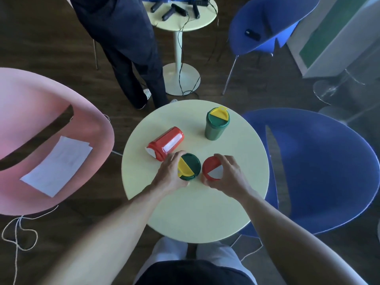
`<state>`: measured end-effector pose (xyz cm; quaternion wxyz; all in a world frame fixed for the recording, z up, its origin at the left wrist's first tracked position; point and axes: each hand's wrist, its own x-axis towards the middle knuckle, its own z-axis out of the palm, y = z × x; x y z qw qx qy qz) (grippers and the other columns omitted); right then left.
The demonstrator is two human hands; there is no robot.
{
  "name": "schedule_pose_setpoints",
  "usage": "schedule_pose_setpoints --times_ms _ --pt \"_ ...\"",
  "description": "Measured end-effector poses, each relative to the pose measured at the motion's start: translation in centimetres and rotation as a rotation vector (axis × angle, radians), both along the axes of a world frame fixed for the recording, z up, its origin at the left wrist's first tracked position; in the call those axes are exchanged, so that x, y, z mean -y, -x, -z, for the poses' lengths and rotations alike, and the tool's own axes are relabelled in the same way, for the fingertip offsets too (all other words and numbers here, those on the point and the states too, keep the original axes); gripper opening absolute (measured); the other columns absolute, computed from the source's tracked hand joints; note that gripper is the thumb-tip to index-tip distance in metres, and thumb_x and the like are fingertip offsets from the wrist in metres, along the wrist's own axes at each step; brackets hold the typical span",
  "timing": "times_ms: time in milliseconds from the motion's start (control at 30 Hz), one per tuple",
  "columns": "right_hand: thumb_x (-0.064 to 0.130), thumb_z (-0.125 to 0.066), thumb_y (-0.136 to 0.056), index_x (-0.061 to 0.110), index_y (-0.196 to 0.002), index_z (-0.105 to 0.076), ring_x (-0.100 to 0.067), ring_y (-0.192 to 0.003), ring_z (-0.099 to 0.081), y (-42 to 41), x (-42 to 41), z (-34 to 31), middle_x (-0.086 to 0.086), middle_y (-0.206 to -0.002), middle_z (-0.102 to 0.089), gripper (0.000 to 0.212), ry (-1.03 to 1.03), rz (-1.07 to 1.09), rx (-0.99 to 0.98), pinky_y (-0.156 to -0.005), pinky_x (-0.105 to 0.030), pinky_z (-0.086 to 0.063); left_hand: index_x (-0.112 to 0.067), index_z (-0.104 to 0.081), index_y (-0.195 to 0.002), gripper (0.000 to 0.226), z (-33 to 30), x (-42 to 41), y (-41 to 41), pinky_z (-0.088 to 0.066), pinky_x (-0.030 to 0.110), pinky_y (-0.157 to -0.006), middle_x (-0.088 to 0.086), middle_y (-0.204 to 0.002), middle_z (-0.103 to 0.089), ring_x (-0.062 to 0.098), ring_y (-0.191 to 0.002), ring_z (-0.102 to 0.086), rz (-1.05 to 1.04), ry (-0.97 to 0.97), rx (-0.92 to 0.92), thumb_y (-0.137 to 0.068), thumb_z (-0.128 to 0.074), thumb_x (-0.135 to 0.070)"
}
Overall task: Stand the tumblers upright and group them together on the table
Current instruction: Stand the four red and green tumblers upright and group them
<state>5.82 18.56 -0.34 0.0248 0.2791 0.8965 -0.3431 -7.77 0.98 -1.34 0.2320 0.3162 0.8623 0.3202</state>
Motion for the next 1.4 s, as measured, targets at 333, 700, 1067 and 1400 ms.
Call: schedule_pose_setpoints --times_ms 333,700,1067,1400 --pt "0.032 -0.084 -0.065 0.029 -0.145 -0.035 -0.028 -0.124 -0.045 0.6 -1.3 0.8 -0.003 -0.142 -0.038 0.094 -0.003 -0.119 -0.001 -0.088 -0.032 -0.052 -0.027 -0.038 -0.137 0.092 0.8 -0.3 -0.1 -0.036 0.02 -0.091 -0.001 -0.133 -0.044 0.009 -0.114 -0.04 -0.013 -0.024 -0.012 -0.057 -0.085 -0.024" --pt "0.034 -0.083 -0.067 0.032 -0.145 -0.032 -0.029 -0.124 -0.044 0.5 -1.8 1.0 -0.004 -0.143 -0.034 0.094 0.013 -0.155 0.014 -0.09 -0.041 -0.054 -0.034 -0.035 -0.136 0.093 0.8 -0.3 -0.7 -0.048 0.032 -0.093 -0.002 -0.13 -0.041 0.016 -0.114 -0.045 -0.039 -0.04 -0.003 -0.058 -0.083 -0.023" --pt "0.045 -0.081 -0.067 0.035 -0.145 -0.027 -0.027 -0.123 -0.042 0.4 -1.8 0.8 0.0 -0.143 -0.031 0.095 0.036 -0.155 0.046 -0.094 -0.039 -0.05 -0.036 -0.03 -0.14 0.097 0.7 -0.4 -1.0 -0.049 0.032 -0.095 -0.004 -0.137 -0.036 0.014 -0.121 -0.043 -0.071 -0.008 0.048 -0.058 -0.083 -0.041" --pt "0.07 -0.054 -0.077 0.025 -0.139 -0.043 -0.028 -0.125 -0.045 3.7 -3.6 -0.4 -0.006 -0.14 -0.042 0.077 -0.104 -0.061 0.003 -0.094 -0.042 -0.047 -0.036 -0.039 -0.133 0.081 -0.2 -0.2 0.5 -0.047 0.041 -0.096 -0.009 -0.136 -0.048 0.01 -0.123 -0.048 -0.184 -0.019 0.065 -0.067 -0.056 -0.08"
